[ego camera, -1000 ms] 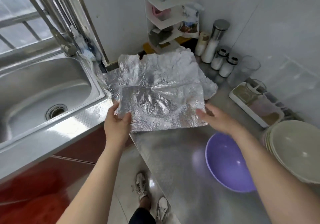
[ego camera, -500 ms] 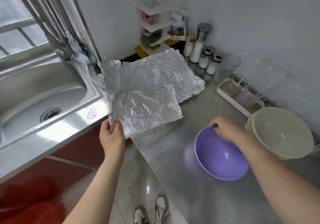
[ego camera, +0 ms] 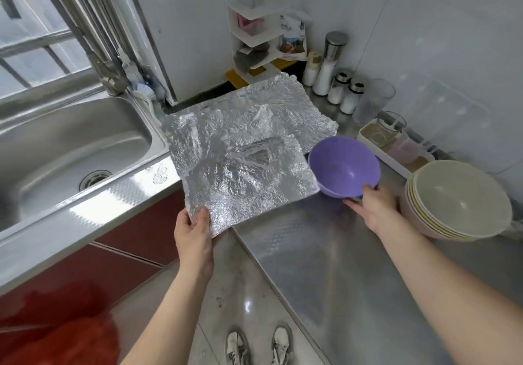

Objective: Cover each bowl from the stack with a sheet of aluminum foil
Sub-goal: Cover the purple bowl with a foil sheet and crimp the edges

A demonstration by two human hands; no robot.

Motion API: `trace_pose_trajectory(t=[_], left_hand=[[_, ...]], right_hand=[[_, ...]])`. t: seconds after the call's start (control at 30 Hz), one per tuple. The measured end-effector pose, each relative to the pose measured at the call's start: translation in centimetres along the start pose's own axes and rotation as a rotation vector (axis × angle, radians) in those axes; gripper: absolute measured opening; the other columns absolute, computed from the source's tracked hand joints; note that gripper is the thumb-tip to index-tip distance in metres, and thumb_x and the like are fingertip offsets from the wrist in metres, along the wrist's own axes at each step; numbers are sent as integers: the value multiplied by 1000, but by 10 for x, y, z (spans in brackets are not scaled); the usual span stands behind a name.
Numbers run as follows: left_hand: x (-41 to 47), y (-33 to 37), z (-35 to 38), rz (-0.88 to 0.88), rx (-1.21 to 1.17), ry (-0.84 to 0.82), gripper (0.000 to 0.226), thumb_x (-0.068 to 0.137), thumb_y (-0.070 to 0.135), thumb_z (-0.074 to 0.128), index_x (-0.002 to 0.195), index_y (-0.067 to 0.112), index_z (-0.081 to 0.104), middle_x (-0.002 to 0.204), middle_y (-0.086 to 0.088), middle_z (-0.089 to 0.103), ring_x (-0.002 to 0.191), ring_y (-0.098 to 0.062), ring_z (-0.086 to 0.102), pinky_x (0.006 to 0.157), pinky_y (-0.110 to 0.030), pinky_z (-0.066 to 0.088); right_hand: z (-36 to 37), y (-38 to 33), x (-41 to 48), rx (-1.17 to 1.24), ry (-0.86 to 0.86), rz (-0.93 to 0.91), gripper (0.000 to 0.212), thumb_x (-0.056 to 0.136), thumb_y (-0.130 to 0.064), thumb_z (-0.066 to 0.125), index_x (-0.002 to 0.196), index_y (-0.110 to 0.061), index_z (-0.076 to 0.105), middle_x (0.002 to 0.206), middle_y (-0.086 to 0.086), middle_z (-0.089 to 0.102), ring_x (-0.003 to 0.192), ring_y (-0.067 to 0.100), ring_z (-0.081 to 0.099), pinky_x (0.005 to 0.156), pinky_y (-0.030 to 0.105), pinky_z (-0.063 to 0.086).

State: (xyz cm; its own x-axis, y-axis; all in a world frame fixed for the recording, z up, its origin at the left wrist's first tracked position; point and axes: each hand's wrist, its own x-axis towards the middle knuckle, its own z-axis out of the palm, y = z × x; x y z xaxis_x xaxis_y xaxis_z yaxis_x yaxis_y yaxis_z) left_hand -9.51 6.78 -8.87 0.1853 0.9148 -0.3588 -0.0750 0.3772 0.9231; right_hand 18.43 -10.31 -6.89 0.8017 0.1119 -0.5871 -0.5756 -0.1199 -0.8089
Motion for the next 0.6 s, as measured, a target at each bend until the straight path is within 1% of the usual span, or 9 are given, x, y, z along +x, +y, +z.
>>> trace_pose_trajectory(t=[0.07,0.13,0.2,0.27,0.33,0.4,0.43,0.5,0.6], left_hand=[[-13,-7,0,-32,21,-50,8,96,17,59,100,23,62,88,1,66,84,-20,58,77,-44,48],[-25,-17,-1,-50,79,-79,7,96,18,59,102,22,61,89,-1,65,81,-18,59,72,-40,51],[-40,-30,2,-41,162,-87,4,96,19,59,100,21,60,84,1,62,76,-16,57,66,-36,52],[-55,-47,5,-47,236,-84,5,96,19,59,92,21,59,72,7,55,68,-12,51,60,-35,52],[-65,-58,5,-58,328,-75,13,97,20,58,84,21,54,57,15,44,55,-4,43,54,-32,53],[-72,-70,3,-70,412,-64,15,96,25,59,84,18,53,56,13,47,54,-5,45,57,-39,54],[-75,-76,0,-63,497,-51,17,94,29,60,85,16,56,61,7,54,57,-10,49,62,-43,54],[-81,-84,-4,-36,681,-18,26,91,34,62,83,10,58,66,-5,62,61,-20,54,68,-44,51],[-95,-90,-7,-6,805,18,36,92,36,60,74,6,52,60,-4,59,59,-22,51,59,-36,42]], right_hand=[[0,0,-5,122,-58,15,36,101,-11,42,137,-11,43,134,12,52,100,28,59,79,37,52],[0,0,-8,100,-95,44,45,97,-35,52,134,-10,48,123,11,60,89,23,63,78,36,53],[-7,7,-2,-41,-212,117,80,69,-75,63,129,-22,56,119,5,66,91,23,67,75,40,56],[-23,29,12,-218,-347,157,92,48,-89,63,125,-40,57,122,-5,66,109,26,63,92,56,49],[-32,35,-11,-411,-389,122,78,56,-79,71,117,-31,64,114,-6,68,107,22,62,94,43,50],[-41,43,-20,-556,-384,-71,37,78,-39,77,101,-11,68,87,-1,68,77,13,62,66,13,51],[-45,50,-20,-619,-375,-169,25,84,-22,74,100,-4,67,80,0,65,66,10,57,54,11,47],[-51,63,-18,-727,-361,-284,17,87,-14,68,97,-1,66,73,4,62,53,11,52,42,20,45],[-55,70,-17,-923,-345,-394,17,87,-23,67,85,-8,59,70,2,58,57,18,52,50,32,49]])
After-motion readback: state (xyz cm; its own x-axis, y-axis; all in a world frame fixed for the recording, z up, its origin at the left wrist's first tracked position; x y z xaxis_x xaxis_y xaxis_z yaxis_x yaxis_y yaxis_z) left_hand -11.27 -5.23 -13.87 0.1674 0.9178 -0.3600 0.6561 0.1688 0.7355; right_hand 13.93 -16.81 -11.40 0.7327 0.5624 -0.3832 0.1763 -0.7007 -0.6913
